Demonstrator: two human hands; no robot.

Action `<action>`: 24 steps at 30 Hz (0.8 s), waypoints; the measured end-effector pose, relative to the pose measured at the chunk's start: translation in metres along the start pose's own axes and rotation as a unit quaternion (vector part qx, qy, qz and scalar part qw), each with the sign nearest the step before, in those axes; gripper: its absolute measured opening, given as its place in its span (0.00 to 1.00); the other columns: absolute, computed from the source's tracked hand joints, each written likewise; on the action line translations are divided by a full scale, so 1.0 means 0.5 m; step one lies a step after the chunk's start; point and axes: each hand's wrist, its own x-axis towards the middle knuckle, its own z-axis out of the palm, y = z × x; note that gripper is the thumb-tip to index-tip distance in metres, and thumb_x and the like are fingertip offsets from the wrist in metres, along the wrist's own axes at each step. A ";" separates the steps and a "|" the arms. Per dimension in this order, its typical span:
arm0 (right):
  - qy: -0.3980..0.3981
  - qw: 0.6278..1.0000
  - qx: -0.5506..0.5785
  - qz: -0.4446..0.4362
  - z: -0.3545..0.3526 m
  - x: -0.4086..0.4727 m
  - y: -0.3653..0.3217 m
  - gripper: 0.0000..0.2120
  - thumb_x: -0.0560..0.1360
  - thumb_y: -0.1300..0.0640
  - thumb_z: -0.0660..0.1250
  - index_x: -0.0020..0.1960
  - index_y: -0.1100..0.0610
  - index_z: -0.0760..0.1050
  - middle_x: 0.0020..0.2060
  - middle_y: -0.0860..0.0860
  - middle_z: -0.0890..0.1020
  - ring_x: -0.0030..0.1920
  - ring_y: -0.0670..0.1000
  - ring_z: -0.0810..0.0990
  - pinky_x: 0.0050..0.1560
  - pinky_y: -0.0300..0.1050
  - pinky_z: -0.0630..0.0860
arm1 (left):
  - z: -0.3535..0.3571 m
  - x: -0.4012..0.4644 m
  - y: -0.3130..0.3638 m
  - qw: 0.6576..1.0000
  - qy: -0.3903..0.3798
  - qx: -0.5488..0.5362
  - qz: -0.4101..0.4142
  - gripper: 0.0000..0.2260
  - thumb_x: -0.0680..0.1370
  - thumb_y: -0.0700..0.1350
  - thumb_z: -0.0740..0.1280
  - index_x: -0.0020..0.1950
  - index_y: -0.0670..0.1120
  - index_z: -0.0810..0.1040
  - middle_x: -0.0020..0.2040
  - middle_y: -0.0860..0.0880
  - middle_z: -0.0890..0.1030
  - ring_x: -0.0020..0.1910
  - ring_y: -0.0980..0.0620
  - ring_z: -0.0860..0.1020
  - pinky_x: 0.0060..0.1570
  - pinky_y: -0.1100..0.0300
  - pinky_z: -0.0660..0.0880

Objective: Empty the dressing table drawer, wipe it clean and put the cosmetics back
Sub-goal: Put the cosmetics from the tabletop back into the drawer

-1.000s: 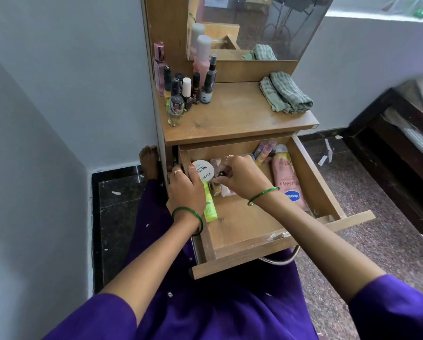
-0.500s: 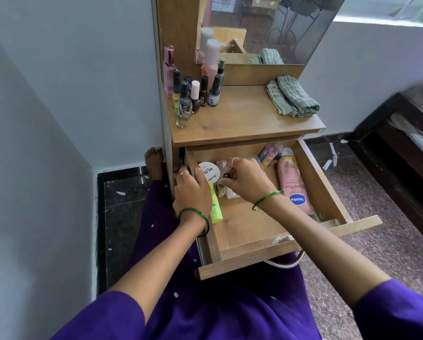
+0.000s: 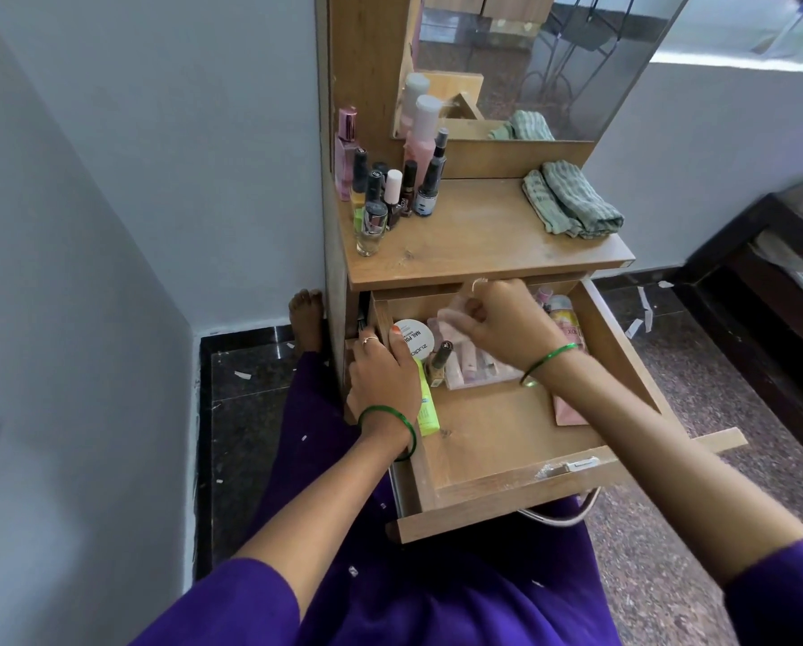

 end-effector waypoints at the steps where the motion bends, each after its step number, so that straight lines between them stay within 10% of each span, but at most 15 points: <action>1: 0.013 1.000 0.000 -0.007 -0.019 0.009 -0.009 0.12 0.76 0.49 0.66 0.36 0.54 0.73 0.27 0.44 0.72 0.29 0.43 0.69 0.34 0.36 0.68 | 0.000 0.001 0.000 1.000 -0.001 0.004 -0.004 0.20 0.81 0.57 0.50 0.61 0.44 0.70 0.57 0.47 0.76 0.54 0.45 0.77 0.43 0.52 0.71; 7: 0.129 0.986 0.003 -0.104 -0.116 0.100 -0.085 0.05 0.76 0.60 0.65 0.49 0.57 0.78 0.39 0.49 0.79 0.39 0.47 0.77 0.46 0.38 0.75 | 0.000 -0.002 0.002 1.000 0.003 0.004 -0.007 0.20 0.81 0.56 0.50 0.64 0.45 0.69 0.61 0.47 0.75 0.57 0.44 0.76 0.47 0.50 0.72; 12: 0.090 0.979 -0.028 -0.183 -0.136 0.172 -0.143 0.15 0.74 0.71 0.60 0.56 0.61 0.77 0.51 0.51 0.78 0.45 0.42 0.73 0.45 0.20 0.62 | -0.002 -0.002 0.004 1.000 0.003 0.004 -0.007 0.21 0.81 0.57 0.50 0.63 0.45 0.70 0.61 0.48 0.75 0.57 0.45 0.76 0.48 0.48 0.74; 24: 0.009 0.972 -0.112 -0.206 -0.109 0.241 -0.156 0.12 0.75 0.66 0.63 0.56 0.58 0.78 0.54 0.54 0.80 0.56 0.53 0.76 0.58 0.45 0.72 | -0.003 -0.003 0.005 1.000 0.010 0.015 -0.007 0.19 0.81 0.56 0.50 0.60 0.45 0.71 0.58 0.48 0.77 0.55 0.46 0.77 0.43 0.53 0.70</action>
